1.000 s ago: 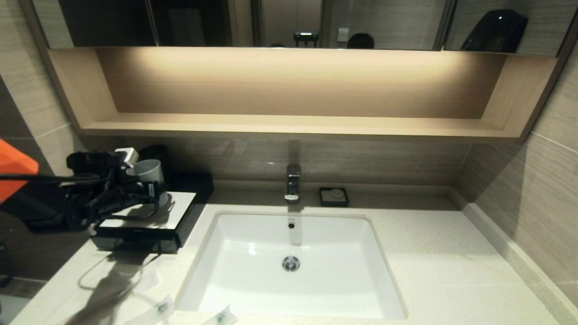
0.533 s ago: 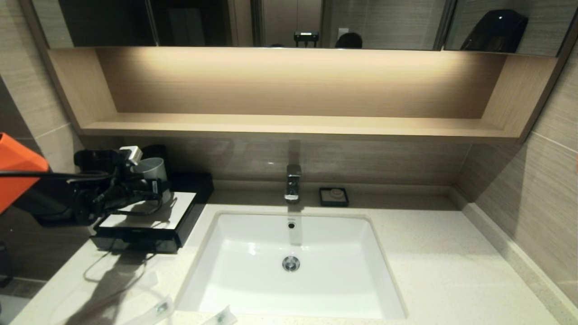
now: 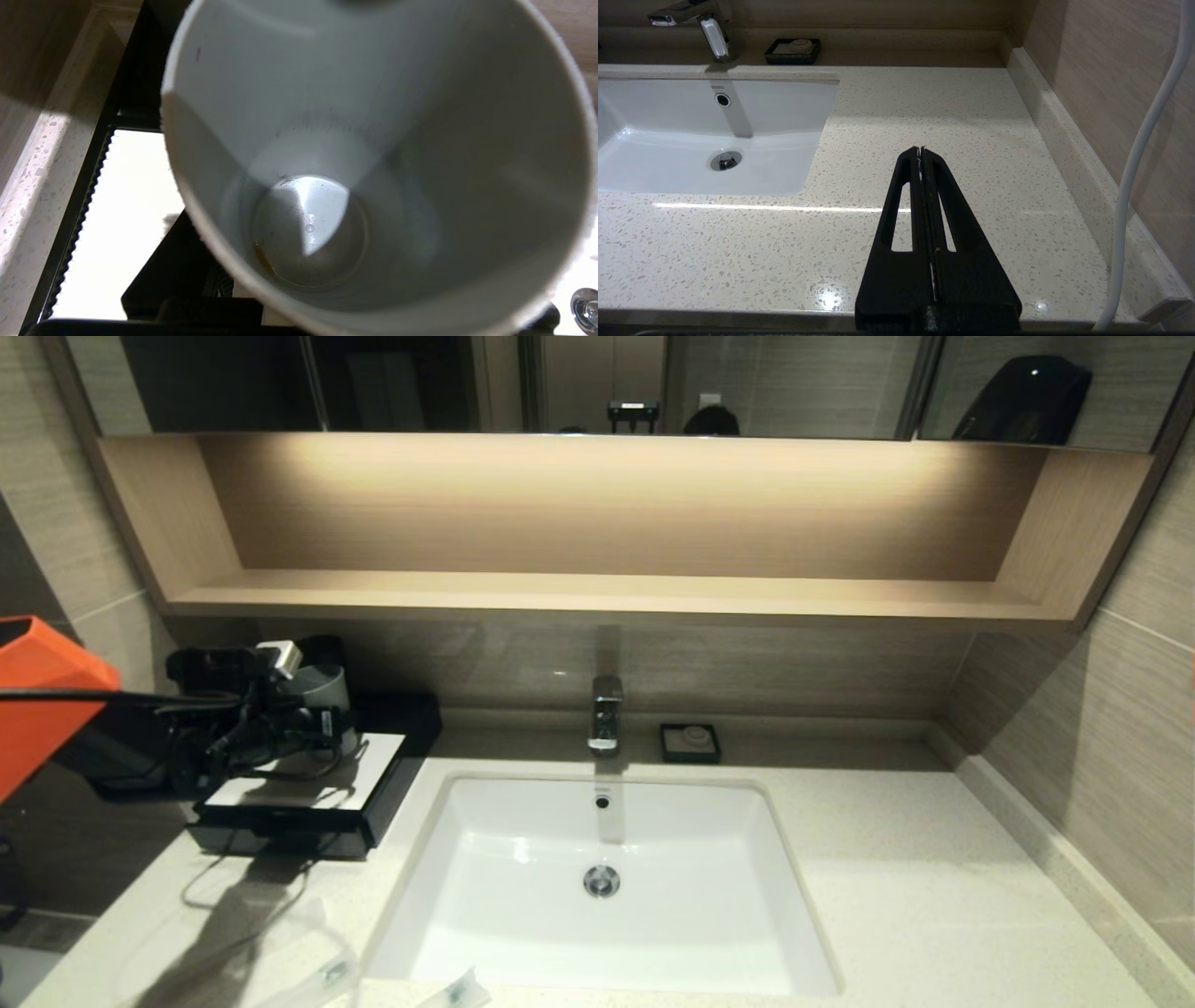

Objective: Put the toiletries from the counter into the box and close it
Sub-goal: Place the cup on the storage box

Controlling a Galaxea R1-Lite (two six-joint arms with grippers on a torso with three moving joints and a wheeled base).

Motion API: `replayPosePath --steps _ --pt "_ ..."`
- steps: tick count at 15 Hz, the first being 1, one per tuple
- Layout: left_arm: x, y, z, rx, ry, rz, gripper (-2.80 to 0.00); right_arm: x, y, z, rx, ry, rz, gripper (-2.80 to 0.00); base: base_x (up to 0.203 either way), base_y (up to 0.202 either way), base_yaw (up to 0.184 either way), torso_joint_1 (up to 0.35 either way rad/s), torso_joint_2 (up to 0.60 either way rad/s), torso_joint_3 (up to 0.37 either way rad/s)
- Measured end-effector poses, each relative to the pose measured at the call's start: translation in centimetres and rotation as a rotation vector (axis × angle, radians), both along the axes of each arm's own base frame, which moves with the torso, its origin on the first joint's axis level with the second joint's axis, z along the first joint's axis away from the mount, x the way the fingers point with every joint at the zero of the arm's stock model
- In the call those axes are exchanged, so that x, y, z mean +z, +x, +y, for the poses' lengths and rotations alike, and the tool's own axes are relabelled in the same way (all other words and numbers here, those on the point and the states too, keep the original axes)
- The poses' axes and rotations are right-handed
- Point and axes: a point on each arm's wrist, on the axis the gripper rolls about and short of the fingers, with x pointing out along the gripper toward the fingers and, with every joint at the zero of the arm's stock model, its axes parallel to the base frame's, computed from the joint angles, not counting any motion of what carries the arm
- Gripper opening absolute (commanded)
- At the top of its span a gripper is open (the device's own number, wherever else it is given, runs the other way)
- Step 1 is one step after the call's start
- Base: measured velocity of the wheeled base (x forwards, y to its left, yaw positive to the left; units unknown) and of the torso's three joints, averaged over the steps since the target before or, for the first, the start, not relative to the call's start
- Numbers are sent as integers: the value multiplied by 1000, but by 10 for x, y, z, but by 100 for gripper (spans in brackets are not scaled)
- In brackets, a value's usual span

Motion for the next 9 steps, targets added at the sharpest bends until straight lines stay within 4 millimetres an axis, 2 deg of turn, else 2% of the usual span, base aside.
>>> replayPosePath --steps 9 --pt "-2 8 -2 -8 -3 -9 -280 0 0 0 0 0 0 -280 0 0 0 0 0 0"
